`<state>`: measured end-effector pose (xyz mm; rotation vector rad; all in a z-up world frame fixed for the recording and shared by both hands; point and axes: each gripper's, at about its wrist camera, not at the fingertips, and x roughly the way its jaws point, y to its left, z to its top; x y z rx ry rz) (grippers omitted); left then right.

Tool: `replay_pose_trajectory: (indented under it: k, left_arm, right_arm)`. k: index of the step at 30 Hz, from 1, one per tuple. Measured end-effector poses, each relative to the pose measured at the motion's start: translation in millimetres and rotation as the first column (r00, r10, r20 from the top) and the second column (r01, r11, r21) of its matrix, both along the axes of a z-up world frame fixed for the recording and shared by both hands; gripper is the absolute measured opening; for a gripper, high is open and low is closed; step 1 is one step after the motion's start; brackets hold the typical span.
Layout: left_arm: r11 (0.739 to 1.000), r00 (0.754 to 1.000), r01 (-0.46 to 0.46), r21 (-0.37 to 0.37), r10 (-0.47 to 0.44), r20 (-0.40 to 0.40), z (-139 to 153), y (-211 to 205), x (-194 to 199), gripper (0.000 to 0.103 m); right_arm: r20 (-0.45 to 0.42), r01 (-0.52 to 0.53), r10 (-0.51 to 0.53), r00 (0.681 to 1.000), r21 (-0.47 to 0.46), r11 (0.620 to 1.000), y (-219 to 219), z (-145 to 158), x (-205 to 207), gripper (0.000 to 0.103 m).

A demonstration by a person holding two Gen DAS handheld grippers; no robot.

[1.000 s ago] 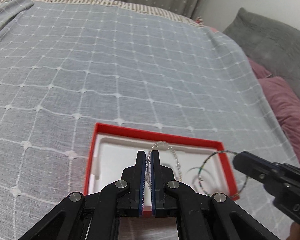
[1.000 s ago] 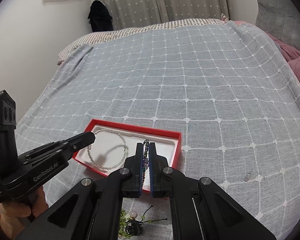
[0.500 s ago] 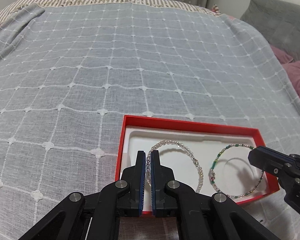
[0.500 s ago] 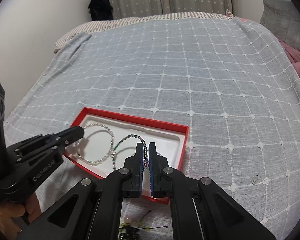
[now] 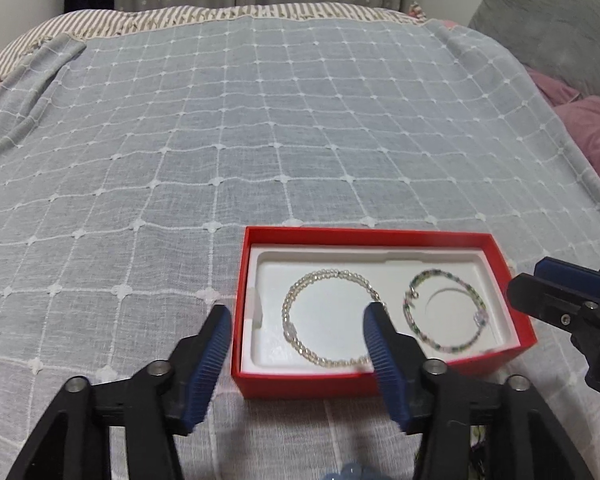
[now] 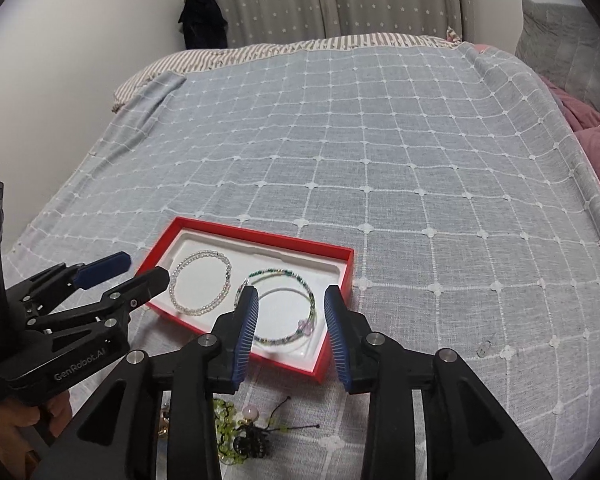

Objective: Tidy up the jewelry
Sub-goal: 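Withdraw both tools from the box back toward the jewelry pile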

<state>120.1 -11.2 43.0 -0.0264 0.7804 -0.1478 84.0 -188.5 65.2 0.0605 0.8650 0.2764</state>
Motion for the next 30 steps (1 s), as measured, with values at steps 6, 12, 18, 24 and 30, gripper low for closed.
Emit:
replay_pose_trajectory:
  k: [6, 12, 18, 24, 30]
  left_arm:
    - [1.0, 1.0, 0.009, 0.026, -0.008, -0.023, 0.9, 3.5, -18.3, 0.08]
    - [0.999, 0.997, 0.005, 0.05, -0.001, -0.075, -6.6, 11.3, -34.0, 0.093]
    - [0.998, 0.99, -0.017, 0.058, 0.025, -0.14, -20.1, 22.8, -45.3, 0.097]
    - [0.998, 0.978, -0.023, 0.058, 0.034, -0.204, -34.7, 32.9, -54.1, 0.098]
    - [0.999, 0.969, -0.019, 0.043, 0.029, -0.244, -42.8, 45.9, -66.0, 0.098]
  right_arm:
    - [-0.019, -0.01, 0.009, 1.0, -0.035, 0.999, 1.3, -1.7, -18.2, 0.055]
    - [-0.042, -0.022, 0.019, 0.999, -0.062, 0.998, 4.0, -6.7, -37.2, 0.063]
    - [-0.095, -0.011, 0.005, 0.995, -0.062, 0.998, 0.9, -14.6, -47.2, 0.069]
    - [-0.159, 0.001, -0.014, 0.987, -0.079, 0.997, -1.4, -28.2, -59.1, 0.072]
    - [-0.196, -0.035, 0.008, 0.981, -0.132, 0.991, -0.6, -42.5, -72.8, 0.073]
